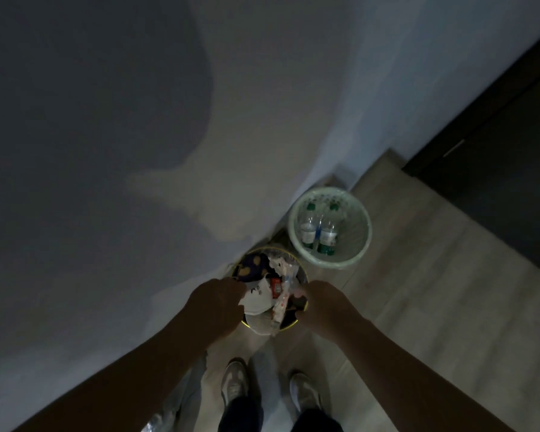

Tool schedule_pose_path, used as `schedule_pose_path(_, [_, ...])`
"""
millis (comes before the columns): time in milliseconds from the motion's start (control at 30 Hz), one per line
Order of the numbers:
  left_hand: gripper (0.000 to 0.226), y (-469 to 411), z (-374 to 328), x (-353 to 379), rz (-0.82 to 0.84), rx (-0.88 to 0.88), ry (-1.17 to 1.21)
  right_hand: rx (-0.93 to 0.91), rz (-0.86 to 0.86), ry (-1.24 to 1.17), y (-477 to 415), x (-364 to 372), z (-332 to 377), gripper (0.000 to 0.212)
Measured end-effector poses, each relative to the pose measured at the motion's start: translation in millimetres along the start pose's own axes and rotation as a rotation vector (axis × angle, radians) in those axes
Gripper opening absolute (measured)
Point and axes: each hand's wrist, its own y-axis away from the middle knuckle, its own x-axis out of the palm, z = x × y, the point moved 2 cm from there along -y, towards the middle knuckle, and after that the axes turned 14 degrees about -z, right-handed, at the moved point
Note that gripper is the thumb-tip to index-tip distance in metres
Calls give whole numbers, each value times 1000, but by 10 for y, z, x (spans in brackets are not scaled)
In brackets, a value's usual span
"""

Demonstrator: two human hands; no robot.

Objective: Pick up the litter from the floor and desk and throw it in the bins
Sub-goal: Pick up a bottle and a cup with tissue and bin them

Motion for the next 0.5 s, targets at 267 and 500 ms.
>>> schedule_pose_path(267, [44, 1056, -509, -1458, -185, -138, 114, -306, -158, 73, 958, -1537, 556, 33])
schedule_pose_path(500, [38, 2172, -778, -2450, -433, -401, 201, -582, -256, 88, 1590, -2616, 1114, 32])
